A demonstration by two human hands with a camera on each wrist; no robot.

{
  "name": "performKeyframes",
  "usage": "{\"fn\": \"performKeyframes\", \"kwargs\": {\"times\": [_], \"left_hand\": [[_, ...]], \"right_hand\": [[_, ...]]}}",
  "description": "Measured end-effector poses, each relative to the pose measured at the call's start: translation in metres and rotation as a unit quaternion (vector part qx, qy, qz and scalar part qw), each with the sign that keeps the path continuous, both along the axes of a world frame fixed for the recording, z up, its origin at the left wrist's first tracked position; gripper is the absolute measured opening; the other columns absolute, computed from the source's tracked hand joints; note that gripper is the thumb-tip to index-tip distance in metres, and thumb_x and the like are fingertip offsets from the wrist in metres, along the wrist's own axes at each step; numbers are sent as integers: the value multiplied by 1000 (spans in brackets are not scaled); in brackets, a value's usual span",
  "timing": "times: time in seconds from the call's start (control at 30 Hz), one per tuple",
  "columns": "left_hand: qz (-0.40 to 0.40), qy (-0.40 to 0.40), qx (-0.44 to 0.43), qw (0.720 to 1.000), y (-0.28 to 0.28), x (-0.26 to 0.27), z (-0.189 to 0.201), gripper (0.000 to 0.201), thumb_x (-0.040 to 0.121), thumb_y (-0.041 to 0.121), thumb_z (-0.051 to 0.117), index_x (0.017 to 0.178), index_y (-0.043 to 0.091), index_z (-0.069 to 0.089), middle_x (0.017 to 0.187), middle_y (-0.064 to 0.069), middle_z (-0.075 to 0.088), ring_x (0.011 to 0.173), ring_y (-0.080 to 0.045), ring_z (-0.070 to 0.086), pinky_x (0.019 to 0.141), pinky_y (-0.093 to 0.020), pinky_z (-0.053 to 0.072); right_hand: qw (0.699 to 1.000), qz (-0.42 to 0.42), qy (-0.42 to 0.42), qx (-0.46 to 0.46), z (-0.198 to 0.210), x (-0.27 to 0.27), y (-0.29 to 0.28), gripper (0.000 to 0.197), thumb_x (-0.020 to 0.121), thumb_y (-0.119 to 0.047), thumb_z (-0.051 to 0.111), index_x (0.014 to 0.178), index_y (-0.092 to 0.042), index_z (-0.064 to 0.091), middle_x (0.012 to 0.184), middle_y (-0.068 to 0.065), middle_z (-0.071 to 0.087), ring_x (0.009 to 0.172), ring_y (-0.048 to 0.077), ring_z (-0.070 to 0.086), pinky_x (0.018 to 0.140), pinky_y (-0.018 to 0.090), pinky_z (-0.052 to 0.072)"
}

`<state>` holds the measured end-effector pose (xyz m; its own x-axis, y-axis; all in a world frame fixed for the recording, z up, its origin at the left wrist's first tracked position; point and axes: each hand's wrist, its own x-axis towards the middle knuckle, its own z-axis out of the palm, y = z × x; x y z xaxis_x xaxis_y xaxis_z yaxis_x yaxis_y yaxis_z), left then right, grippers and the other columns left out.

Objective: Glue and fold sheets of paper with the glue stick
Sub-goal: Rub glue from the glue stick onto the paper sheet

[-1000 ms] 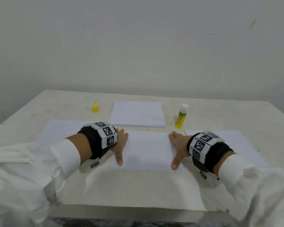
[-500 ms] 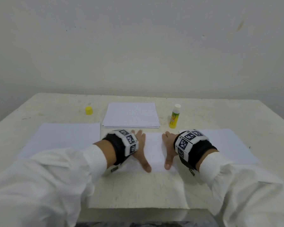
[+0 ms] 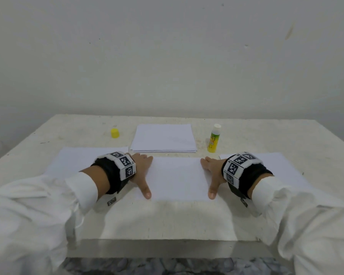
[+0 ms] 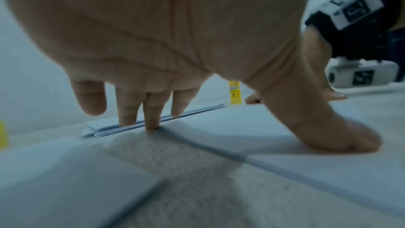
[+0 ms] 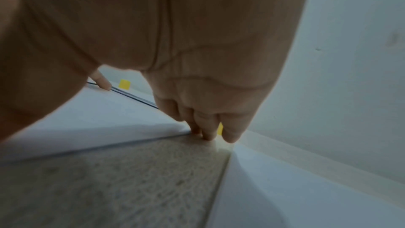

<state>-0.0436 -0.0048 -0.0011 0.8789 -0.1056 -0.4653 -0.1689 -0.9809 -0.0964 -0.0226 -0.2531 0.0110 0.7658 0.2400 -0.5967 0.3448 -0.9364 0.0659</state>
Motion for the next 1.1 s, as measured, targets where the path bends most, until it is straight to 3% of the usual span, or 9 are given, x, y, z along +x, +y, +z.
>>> {"fn": "performKeyframes", "kwargs": {"times": [0.13,0.2,0.37,0.53,0.63,0.77,0.83,1.0,1.1], "left_hand": [[70,-5,-134,988,4,-7,3,131,60,41,88,152,20,-2,154,-3,27,141,-23,27,111,-33,24],[106,-1,-196,975,7,-12,3,127,66,31,86,152,29,-7,149,-4,37,133,-25,40,109,-35,33],[175,-22,-353,919,19,-23,2,57,83,3,69,134,23,54,99,-2,62,68,-12,56,63,-14,50],[204,-96,-442,868,41,-16,9,31,84,5,68,95,34,70,98,10,63,68,-7,56,63,-9,43],[226,-117,-459,851,50,-4,17,33,84,6,69,97,36,68,109,4,66,74,-10,58,66,-11,43],[233,-127,-397,879,54,30,27,48,84,7,69,128,23,59,135,-1,54,105,-17,60,89,-18,41],[217,-124,-329,911,53,54,32,58,84,10,70,138,20,50,146,-2,43,127,-19,48,99,-22,35],[159,-66,-162,972,47,110,31,68,90,20,64,148,14,31,154,-4,28,139,-21,32,110,-28,28],[132,-42,-85,987,48,130,17,62,91,23,62,145,10,36,150,-7,34,136,-22,37,107,-29,33]], "right_hand": [[1000,-15,13,13,3,-6,0,125,70,-36,82,150,-18,-13,160,6,-6,147,28,6,116,49,19],[1000,-15,9,23,3,-8,1,123,70,-34,82,151,-16,-9,159,8,4,145,30,14,114,50,23],[995,-58,-1,81,2,-15,0,96,73,-32,80,147,-15,22,150,6,25,135,27,33,109,39,33],[939,-195,-23,281,7,-10,3,37,81,-25,73,113,-18,56,110,-1,49,99,16,48,80,26,43],[927,-206,-25,313,13,0,16,19,88,-24,65,106,-18,61,106,-2,56,93,10,49,76,19,41],[927,-227,-96,282,17,33,44,44,91,-13,59,134,-9,52,141,7,47,130,22,44,107,28,35],[927,-244,-117,260,17,58,55,42,92,-11,54,134,-6,51,137,12,50,127,26,47,104,31,39],[953,-234,-108,161,10,112,84,37,95,-10,46,131,-6,52,134,10,52,123,25,51,99,31,43],[971,-207,-102,68,-64,193,82,48,78,-23,63,124,-11,57,129,11,55,115,36,55,94,48,48]]}}
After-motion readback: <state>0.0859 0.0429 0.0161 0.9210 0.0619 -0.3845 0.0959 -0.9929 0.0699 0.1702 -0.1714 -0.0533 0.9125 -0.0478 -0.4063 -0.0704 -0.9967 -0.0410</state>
